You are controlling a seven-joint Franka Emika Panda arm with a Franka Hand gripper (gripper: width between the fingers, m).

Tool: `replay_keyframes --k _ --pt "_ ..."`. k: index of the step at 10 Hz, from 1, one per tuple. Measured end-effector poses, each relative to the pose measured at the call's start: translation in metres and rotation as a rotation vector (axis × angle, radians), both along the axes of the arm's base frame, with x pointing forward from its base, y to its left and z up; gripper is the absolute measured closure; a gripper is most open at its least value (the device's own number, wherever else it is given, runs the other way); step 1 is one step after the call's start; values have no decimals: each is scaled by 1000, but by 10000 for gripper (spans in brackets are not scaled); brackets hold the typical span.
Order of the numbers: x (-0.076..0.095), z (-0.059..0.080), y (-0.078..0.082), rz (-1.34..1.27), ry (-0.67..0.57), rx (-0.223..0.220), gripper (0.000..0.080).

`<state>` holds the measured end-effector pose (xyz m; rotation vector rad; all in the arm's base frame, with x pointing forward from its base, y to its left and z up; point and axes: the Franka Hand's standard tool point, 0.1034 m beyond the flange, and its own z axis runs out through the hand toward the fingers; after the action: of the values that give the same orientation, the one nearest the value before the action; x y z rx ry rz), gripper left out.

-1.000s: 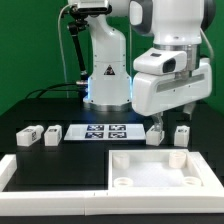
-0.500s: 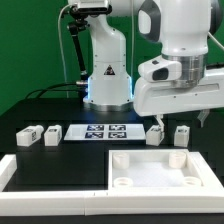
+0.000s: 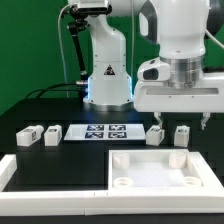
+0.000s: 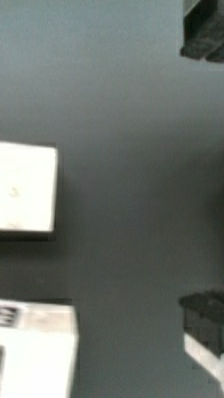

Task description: Assemble square table

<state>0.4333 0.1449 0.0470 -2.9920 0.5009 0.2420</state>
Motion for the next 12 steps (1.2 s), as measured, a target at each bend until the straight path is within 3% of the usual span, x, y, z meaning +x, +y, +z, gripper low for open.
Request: replay_keyframes --k 3,6,11,12 --pt "-3 -1 -3 -4 37 19 150" --pt "-7 -6 3 -33 275 90 150" --pt "-14 -11 -8 -24 679 219 150" --pt "-5 -16 -6 -29 647 216 150"
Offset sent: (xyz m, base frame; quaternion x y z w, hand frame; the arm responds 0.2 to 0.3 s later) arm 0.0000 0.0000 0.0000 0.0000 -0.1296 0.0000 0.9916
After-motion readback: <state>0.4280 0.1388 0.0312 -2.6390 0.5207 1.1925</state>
